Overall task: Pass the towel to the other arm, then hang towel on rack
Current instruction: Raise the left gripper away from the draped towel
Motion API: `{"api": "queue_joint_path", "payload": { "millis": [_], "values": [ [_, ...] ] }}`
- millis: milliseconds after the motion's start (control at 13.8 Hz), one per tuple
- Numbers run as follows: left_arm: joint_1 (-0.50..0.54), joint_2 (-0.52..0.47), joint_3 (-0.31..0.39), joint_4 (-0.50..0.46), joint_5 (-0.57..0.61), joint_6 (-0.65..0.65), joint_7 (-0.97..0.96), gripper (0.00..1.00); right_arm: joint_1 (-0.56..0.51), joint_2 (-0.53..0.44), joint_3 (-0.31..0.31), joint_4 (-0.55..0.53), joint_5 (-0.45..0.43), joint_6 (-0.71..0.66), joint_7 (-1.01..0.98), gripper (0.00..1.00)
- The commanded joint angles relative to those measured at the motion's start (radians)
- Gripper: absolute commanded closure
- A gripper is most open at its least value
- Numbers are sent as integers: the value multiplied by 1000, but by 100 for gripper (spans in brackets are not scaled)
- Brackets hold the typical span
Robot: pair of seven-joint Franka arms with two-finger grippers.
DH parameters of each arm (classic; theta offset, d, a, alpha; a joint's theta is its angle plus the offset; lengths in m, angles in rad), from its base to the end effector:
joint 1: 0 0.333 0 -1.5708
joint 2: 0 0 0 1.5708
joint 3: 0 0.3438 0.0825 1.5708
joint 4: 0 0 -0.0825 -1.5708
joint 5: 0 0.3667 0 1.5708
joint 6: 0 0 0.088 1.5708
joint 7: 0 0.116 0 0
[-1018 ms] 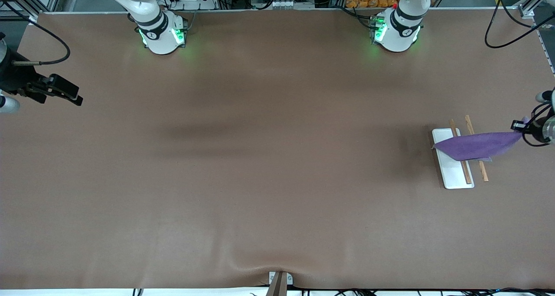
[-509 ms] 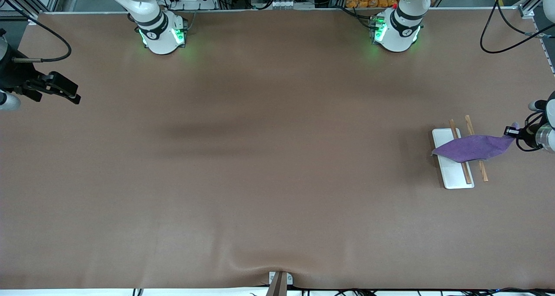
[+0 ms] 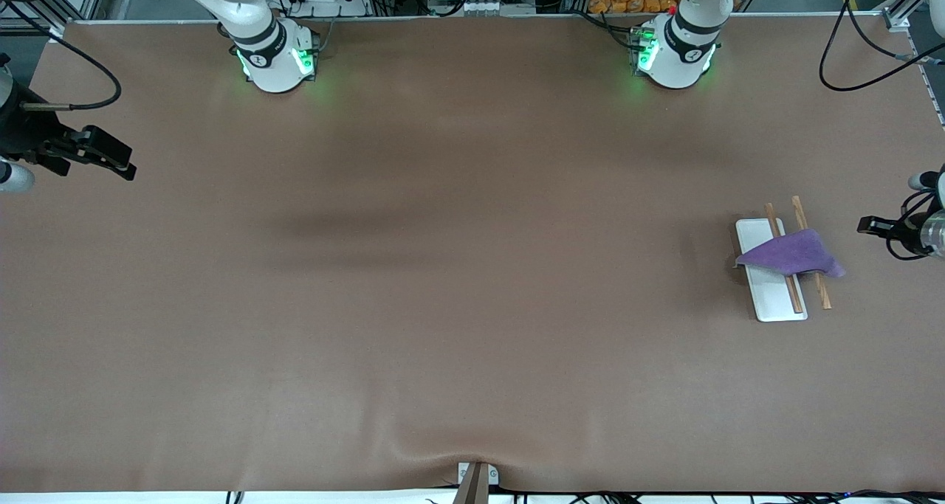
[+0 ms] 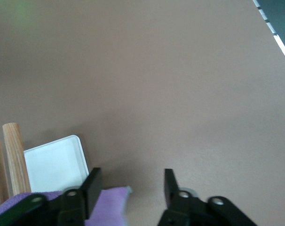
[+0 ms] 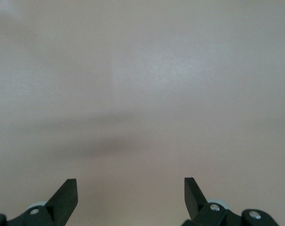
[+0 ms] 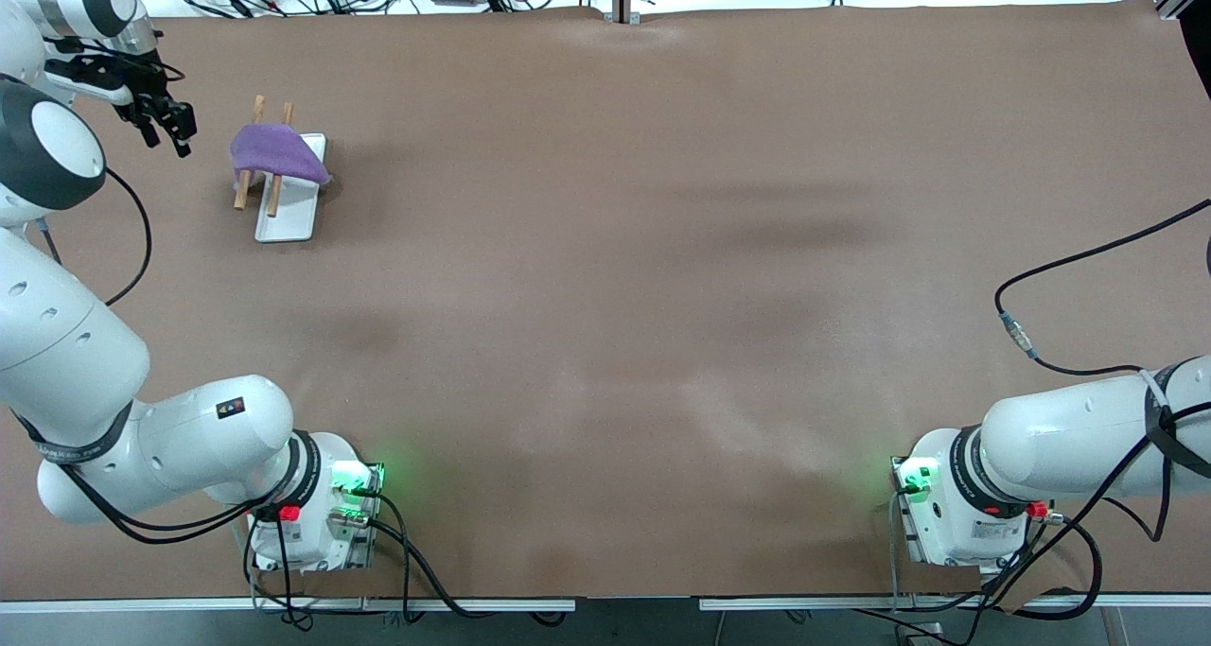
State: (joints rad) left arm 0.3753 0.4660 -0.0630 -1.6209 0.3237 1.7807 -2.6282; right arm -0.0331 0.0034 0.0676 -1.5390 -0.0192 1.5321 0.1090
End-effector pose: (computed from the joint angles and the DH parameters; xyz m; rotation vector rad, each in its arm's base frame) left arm 0.5972 0.2299 0.3607 -0.4320 -2.7153 -0.1820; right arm 0.5344 0.0161 0.6525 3.1197 -0.1173 -0.0139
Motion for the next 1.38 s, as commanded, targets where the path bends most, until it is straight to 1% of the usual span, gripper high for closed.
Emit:
{"api": "queue_joint_path", "payload": {
  "millis": [0,145,364,582,800,873,945,1018,1091,1164,1309],
  "values": [
    [8,-69,-11,-5,-12,-56,86,0,1,12,0,28,-8,-16,3,0],
    [2,-104,-43,-8,-9,-76,163,0,-1,12,-2,28,7,-18,3,0],
    [2,-121,-148,-7,3,-83,301,0,1,13,-2,27,13,-20,3,0],
    [2,-135,-253,2,29,-75,533,0,-4,12,-3,27,27,-21,3,0],
    [7,-139,-355,39,37,-38,765,0,-10,13,-3,27,35,-21,1,0],
    [10,-154,-377,39,31,-23,872,0,-10,13,-3,27,35,-21,1,0],
    [2,-168,-382,41,17,-17,981,0,-11,13,-3,27,35,-21,1,0],
    [-13,-193,-377,41,-23,-15,1075,0,-11,13,-3,27,35,-21,1,0],
    [-51,-219,-362,36,-67,-9,1181,0,-11,13,-3,27,35,-21,1,0],
    [-102,-249,-316,30,-96,-15,1280,0,-13,13,-3,27,33,-21,1,0],
    [-229,-308,-192,19,-176,-21,1426,0,-11,13,-3,27,35,-21,1,0]
  ]
}}
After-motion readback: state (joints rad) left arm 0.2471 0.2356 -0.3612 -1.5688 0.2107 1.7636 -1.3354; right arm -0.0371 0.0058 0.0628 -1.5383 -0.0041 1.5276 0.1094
